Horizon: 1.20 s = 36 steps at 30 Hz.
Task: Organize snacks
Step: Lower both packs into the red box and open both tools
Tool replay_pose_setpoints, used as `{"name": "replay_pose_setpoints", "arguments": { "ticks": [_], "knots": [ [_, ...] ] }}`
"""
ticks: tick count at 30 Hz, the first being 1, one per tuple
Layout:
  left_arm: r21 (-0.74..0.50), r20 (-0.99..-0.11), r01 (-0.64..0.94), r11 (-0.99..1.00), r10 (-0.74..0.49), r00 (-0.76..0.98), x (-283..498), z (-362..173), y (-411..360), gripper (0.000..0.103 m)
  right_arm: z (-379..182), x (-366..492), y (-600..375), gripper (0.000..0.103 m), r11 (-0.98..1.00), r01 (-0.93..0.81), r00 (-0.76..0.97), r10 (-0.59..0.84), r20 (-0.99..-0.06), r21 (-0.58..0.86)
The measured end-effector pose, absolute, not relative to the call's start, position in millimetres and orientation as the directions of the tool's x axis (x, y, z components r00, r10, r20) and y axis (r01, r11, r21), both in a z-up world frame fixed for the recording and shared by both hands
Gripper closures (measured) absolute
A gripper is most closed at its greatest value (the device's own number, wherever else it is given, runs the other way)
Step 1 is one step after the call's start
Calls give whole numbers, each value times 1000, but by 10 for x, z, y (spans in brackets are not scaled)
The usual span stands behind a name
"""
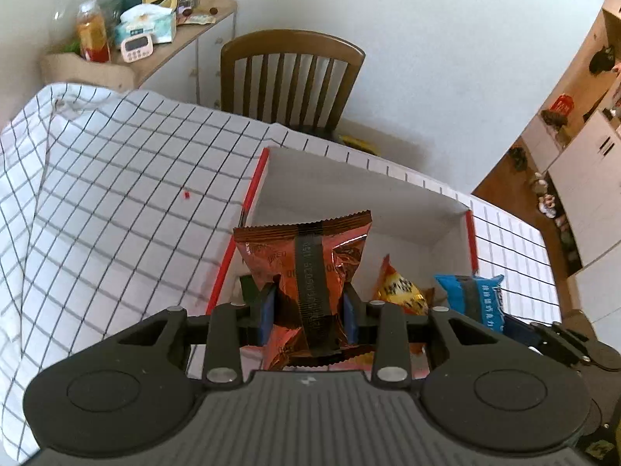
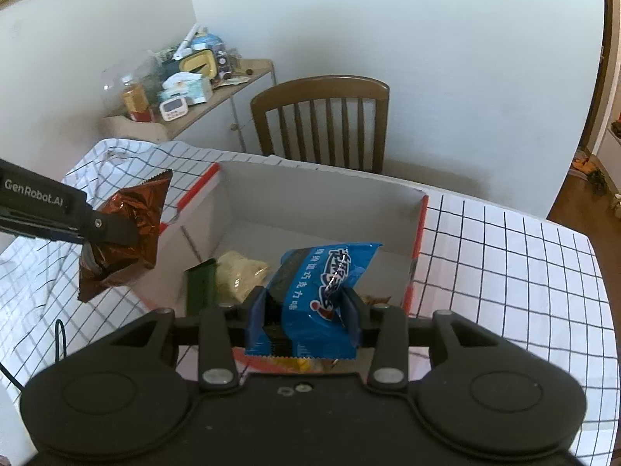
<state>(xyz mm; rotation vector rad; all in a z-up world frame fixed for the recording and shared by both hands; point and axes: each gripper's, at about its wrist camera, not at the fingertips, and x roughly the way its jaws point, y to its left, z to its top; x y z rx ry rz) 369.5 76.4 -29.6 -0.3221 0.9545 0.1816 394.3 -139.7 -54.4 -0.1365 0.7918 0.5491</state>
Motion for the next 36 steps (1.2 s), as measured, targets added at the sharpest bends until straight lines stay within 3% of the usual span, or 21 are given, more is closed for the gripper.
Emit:
{"name": "replay_pose_setpoints", "arguments": {
  "ticks": [14,30,32,36],
  "knots": [
    [-65,-886,-239,969,54,460,4466,-878,615,69,-902,4473,-1251,63,856,-514,526,363,-769,53],
    [-18,-939,-236,972,64,337,4575,-1330,541,67,-1075,4576,-1180,60,827,-559,468,381,-797,67],
    [-22,-942,-249,968,64,329,4571,-1331,541,66,-1075,4574,-1181,56,822,-565,463,385,-799,69],
    [-23,-940,-268,963,71,335,4518,-1308,543,49,-1063,4561,-1182,44,817,-572,464,391,-795,68]
  ]
}}
